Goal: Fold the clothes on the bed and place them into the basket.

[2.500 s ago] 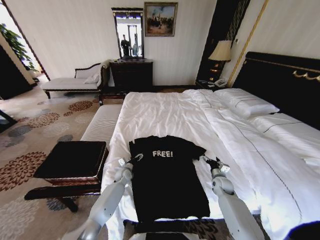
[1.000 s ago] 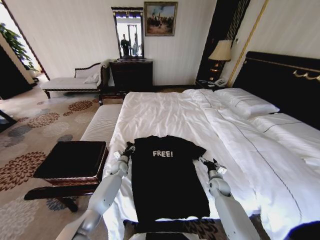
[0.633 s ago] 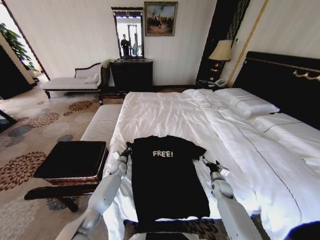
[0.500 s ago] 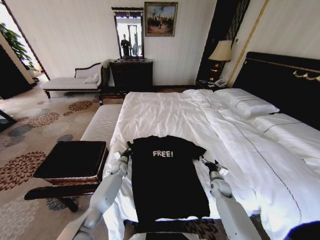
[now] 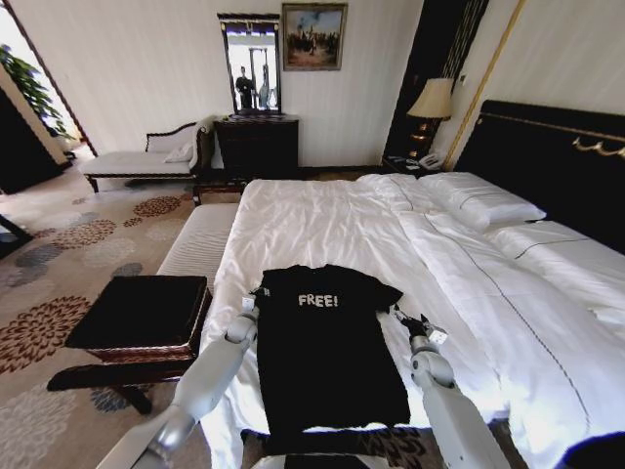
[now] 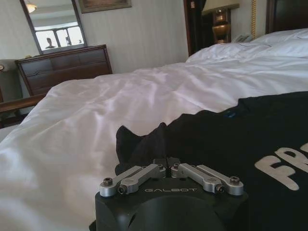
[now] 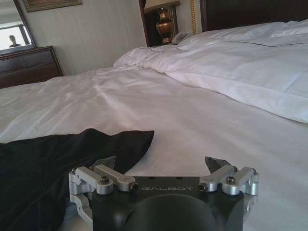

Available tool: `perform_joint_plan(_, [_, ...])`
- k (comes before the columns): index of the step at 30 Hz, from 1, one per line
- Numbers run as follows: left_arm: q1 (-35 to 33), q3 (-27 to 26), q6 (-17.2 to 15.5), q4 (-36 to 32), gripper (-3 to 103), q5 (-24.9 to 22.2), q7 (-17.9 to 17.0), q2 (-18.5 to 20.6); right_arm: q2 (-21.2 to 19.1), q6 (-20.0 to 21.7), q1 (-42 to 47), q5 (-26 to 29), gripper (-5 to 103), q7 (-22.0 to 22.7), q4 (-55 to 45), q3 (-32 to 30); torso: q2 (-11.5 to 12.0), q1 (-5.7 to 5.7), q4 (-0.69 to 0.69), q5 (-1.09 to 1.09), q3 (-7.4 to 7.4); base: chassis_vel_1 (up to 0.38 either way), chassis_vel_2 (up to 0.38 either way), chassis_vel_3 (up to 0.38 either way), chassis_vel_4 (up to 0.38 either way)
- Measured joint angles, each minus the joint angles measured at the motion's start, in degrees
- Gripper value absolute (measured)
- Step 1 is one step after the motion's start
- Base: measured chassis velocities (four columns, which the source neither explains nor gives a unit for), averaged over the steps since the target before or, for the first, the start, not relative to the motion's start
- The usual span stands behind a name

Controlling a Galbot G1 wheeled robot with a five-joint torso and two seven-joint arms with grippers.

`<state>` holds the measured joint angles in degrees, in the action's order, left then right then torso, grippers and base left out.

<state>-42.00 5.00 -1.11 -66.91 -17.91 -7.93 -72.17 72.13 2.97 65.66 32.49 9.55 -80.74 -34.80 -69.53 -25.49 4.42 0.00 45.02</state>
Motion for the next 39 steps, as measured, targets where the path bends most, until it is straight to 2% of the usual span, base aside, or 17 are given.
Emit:
perform_joint_plan(4, [0.0,2.8,-0.6,-0.3,-3,0.8,-0.4,0.0,0.0,0.0,0.0,0.0,100,0.0,0.0,-0.1,0.0,0.00,0.01,0.00,0.00,0.000,0.000,0.000,0.000])
perform_joint_plan(8, [-0.9,5.6,-1.2,-0.9,12,2.5,-1.0,0.9,0.0,0.0,0.1,0.0,100,-0.1,0.0,-0.3,0.0,0.00,0.00,0.01,0.00,0.000,0.000,0.000,0.000])
perform_joint_plan(9, [-1.3,5.6,-1.1,-1.3,17,2.8,-1.0,1.0,0.0,0.0,0.2,0.0,100,-0.1,0.0,-0.4,0.0,0.00,0.00,0.00,0.00,0.000,0.000,0.000,0.000])
perform_joint_plan(10, [-1.9,5.2,-1.0,-1.9,17,2.8,-1.0,1.2,0.1,0.0,0.2,0.0,100,-0.1,0.0,-0.5,0.0,0.00,0.00,-0.01,0.00,0.000,0.000,0.000,0.000])
perform_joint_plan(12, [-2.9,4.3,-0.9,-3.9,28,2.2,-1.3,1.9,0.2,0.0,0.4,-0.1,100,-0.2,0.2,-0.5,0.0,0.00,0.00,0.00,0.00,0.000,0.000,0.000,0.000])
perform_joint_plan(13, [-2.9,4.3,-0.9,-3.9,28,2.2,-1.3,1.9,0.2,0.0,0.4,-0.1,100,-0.2,0.2,-0.5,0.0,0.00,0.00,0.00,0.00,0.000,0.000,0.000,0.000])
perform_joint_plan(15, [-3.7,3.5,-0.3,-6.5,39,1.5,-1.3,3.4,0.4,0.0,0.4,-0.2,100,-0.4,0.4,-0.5,0.0,0.00,0.00,0.01,0.00,0.000,0.000,0.000,0.000])
perform_joint_plan(17, [-3.9,3.3,0.1,-7.6,39,1.2,-1.3,3.9,0.5,-0.1,0.3,-0.2,100,-0.4,0.5,-0.5,0.0,0.00,0.00,0.01,0.00,0.000,0.000,0.000,0.000])
perform_joint_plan(19, [-4.0,2.3,0.8,-9.3,50,0.4,-1.5,4.6,0.7,-0.1,-0.1,-0.2,100,-0.4,0.7,-0.3,0.0,0.00,-0.01,0.01,0.00,0.000,0.000,0.000,0.000])
perform_joint_plan(25, [-0.4,0.0,1.1,-5.3,77,-4.0,-2.8,2.1,0.8,-0.2,-0.2,-0.3,100,-0.4,0.8,0.0,0.0,0.00,0.00,0.00,0.00,0.000,0.000,0.000,0.000])
perform_joint_plan(27, [0.6,0.1,0.8,-3.8,77,-5.3,-2.8,1.3,0.8,-0.2,-0.1,-0.3,100,-0.4,0.8,-0.1,0.0,0.00,0.00,0.01,0.00,0.000,0.000,0.000,0.000])
perform_joint_plan(30, [2.3,0.7,0.1,-0.2,93,-7.3,-2.5,-1.1,0.9,-0.3,0.1,-0.3,100,-0.4,0.8,-0.3,0.0,0.00,0.00,0.00,0.00,0.000,0.000,0.000,0.000])
perform_joint_plan(33, [2.9,0.9,-0.2,1.6,102,-7.8,-2.3,-2.6,0.9,-0.3,0.0,-0.3,100,-0.4,0.8,-0.4,0.0,0.00,0.01,0.01,0.00,0.000,0.000,0.000,0.000])
perform_joint_plan(34, [3.1,1.1,-0.3,2.3,102,-7.8,-2.2,-3.2,0.9,-0.3,-0.1,-0.3,100,-0.4,0.8,-0.5,0.0,0.00,0.01,0.00,0.00,0.000,0.000,0.000,0.000])
perform_joint_plan(36, [3.3,1.3,-0.3,3.3,94,-7.6,-1.9,-3.9,0.9,-0.3,-0.2,-0.2,100,-0.4,0.9,-0.6,0.0,-0.01,0.00,0.01,0.00,0.000,0.000,0.000,0.000])
perform_joint_plan(38, [3.3,1.4,-0.3,3.3,94,-7.5,-1.9,-4.0,0.9,-0.3,-0.2,-0.2,100,-0.4,0.9,-0.6,0.0,0.00,0.00,0.01,0.00,0.000,0.000,0.000,0.000])
perform_joint_plan(39, [3.3,1.5,-0.2,3.7,85,-7.1,-1.6,-4.3,0.9,-0.3,-0.2,-0.2,100,-0.4,1.1,-0.7,0.0,-0.01,0.00,0.00,0.00,0.000,0.000,0.000,0.000])
